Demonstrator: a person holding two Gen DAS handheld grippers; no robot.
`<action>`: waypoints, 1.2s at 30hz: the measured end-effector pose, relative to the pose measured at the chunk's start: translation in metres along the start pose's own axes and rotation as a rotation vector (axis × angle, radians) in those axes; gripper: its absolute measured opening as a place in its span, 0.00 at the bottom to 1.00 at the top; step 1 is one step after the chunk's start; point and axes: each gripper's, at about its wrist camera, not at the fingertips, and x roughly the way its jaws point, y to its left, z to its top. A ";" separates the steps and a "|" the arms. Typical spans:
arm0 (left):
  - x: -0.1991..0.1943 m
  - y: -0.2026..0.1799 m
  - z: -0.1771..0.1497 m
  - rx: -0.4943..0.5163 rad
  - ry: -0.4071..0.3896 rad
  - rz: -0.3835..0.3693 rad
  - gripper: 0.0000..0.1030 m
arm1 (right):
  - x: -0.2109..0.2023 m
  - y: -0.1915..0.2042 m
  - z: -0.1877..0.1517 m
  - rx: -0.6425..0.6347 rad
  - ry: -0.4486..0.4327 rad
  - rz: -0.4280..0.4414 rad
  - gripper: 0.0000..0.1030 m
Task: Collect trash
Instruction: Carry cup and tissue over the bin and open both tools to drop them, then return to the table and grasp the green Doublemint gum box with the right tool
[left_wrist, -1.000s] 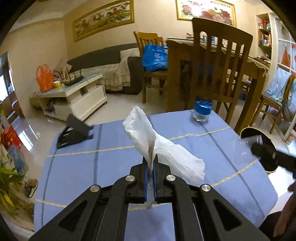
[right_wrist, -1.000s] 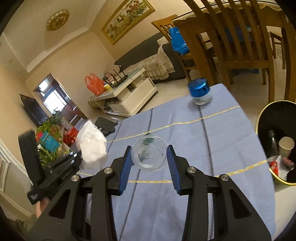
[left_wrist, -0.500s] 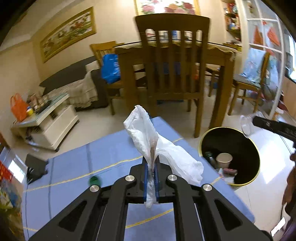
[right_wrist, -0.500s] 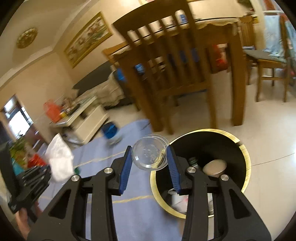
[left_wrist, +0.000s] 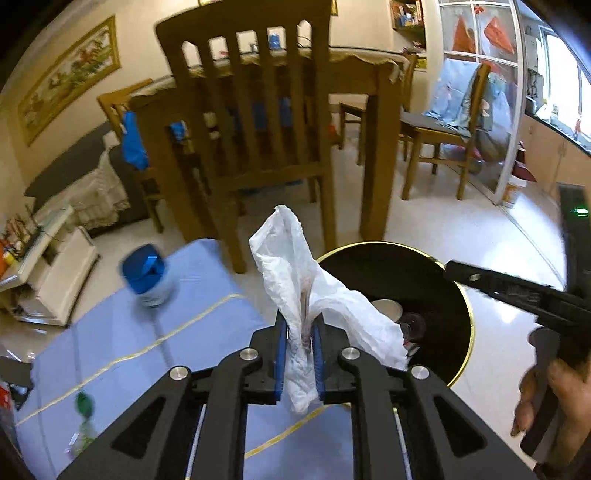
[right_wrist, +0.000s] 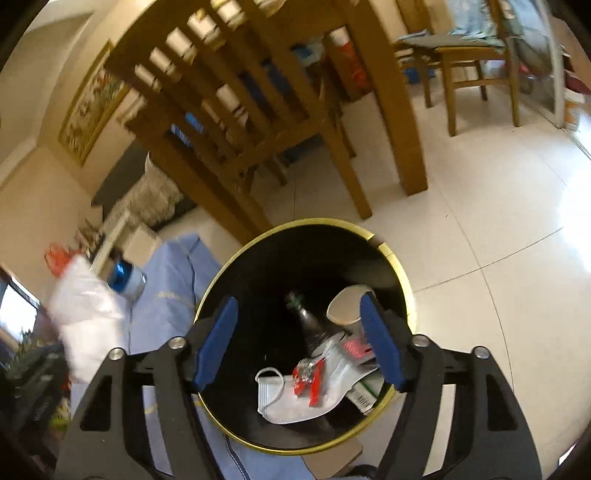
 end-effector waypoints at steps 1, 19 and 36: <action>0.005 -0.004 0.002 0.000 0.006 -0.007 0.11 | -0.010 -0.004 0.000 0.017 -0.022 0.006 0.71; 0.019 -0.011 0.001 0.026 0.024 0.009 0.90 | -0.099 -0.013 -0.016 0.067 -0.167 -0.008 0.81; -0.139 0.203 -0.167 -0.280 -0.068 0.292 0.94 | -0.035 0.202 -0.089 -0.307 0.056 0.133 0.87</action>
